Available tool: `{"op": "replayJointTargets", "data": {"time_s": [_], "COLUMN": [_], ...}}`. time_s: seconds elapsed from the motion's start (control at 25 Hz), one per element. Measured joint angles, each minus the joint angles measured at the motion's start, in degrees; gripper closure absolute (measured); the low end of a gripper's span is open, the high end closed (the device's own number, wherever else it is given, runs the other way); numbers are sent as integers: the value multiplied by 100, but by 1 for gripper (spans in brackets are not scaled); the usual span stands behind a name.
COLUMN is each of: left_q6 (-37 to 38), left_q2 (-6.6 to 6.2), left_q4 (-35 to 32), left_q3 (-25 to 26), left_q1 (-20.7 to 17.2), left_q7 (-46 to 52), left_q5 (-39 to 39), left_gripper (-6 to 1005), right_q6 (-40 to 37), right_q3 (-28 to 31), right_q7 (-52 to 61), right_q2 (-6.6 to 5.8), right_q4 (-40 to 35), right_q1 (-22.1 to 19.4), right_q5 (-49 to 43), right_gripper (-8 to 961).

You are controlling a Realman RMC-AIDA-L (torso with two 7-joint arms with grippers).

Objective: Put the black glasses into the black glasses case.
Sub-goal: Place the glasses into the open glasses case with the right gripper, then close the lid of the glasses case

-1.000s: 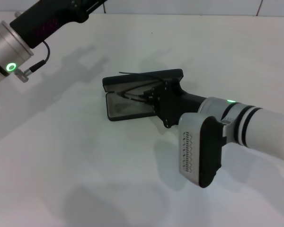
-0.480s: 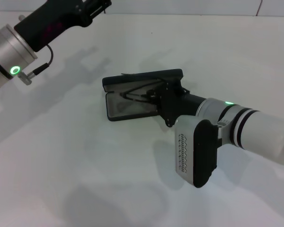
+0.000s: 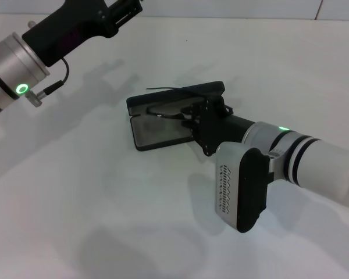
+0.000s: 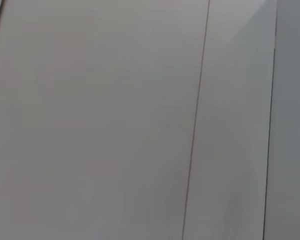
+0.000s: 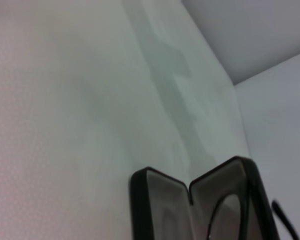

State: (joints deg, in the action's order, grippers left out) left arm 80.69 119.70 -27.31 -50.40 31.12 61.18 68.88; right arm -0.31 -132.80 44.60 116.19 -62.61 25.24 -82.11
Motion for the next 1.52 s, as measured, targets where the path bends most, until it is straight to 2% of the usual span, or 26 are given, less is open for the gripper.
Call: {"op": "replayJointTargets", "data": {"time_s": [0.76,0.84,0.92,1.04,1.2,1.24,1.36,1.52], "left_q6": [3,1,-4,-92,-524,-685,-1176,-1711], "left_q2": [-24,-25,-26,-33,-46,-45,-31,-12], "left_q4": [-3,-3,-3,-9,-35,-41,-47,-13], "left_q3": [22,39,46,37,16,16,10,-7], "left_q1": [-23,-31,-37,-72,-33,28,272,606], "left_q7": [-27,-63,-95,-98,-13,42,316,702], "left_q5": [3,3,2,10,371,543,1274,2288], "left_gripper": [376,376,376,376,376,376,376,376], "right_q6": [-271,-512,-1094,-2681,-5154,-5724,-7393,-8598], "right_q3": [121,311,666,1604,3416,3857,5669,7531], "right_q7": [-95,-72,-55,108,921,1091,1314,1280], "right_q2": [-36,-40,-49,-55,-75,-77,-71,-98], "right_q4": [-533,-654,-841,-1026,-652,-434,664,2180], "right_q1": [-471,-591,-794,-1088,-1114,-1080,-855,-507], "right_q5": [109,126,139,256,328,321,431,840], "right_gripper": [740,739,739,738,737,737,736,732]}}
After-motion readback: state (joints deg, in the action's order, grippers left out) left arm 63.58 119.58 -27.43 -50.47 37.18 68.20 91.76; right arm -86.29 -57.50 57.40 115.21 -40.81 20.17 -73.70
